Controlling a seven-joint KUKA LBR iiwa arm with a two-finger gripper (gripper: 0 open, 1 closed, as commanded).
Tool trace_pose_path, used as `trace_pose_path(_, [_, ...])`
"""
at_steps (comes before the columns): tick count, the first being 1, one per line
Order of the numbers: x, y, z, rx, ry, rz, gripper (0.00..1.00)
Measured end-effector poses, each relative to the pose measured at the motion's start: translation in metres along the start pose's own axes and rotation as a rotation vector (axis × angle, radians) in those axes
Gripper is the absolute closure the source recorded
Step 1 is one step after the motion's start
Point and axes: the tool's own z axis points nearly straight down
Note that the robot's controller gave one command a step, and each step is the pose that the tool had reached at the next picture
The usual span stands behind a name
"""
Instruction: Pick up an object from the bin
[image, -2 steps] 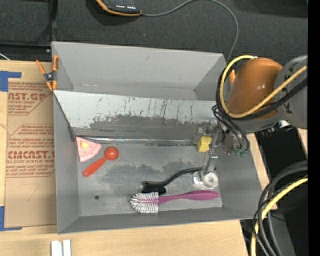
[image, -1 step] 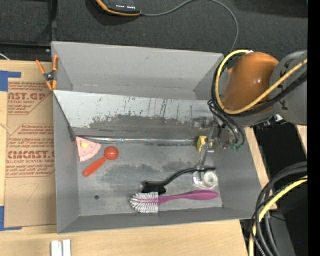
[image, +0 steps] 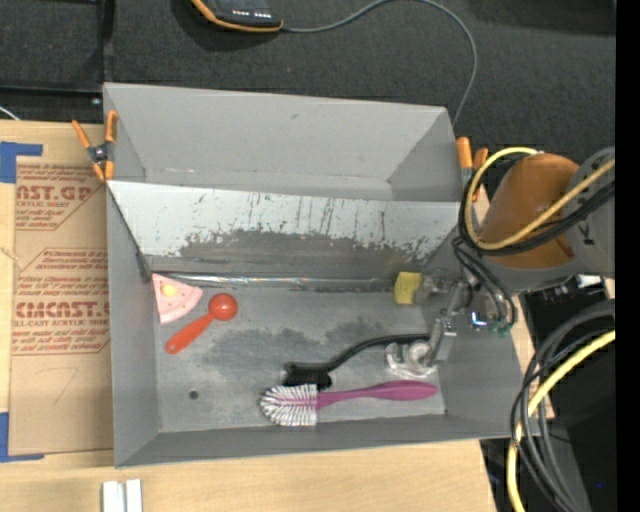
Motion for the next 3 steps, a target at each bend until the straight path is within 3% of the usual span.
trace_pose_path(1, [0.009,0.041,0.011,-0.002,-0.022,-0.301,0.00])
trace_pose_path(2, [-0.010,-0.009,0.030,0.000,-0.010,-0.096,0.00])
trace_pose_path(3, [0.044,-0.008,0.038,-0.002,-0.022,-0.597,0.00])
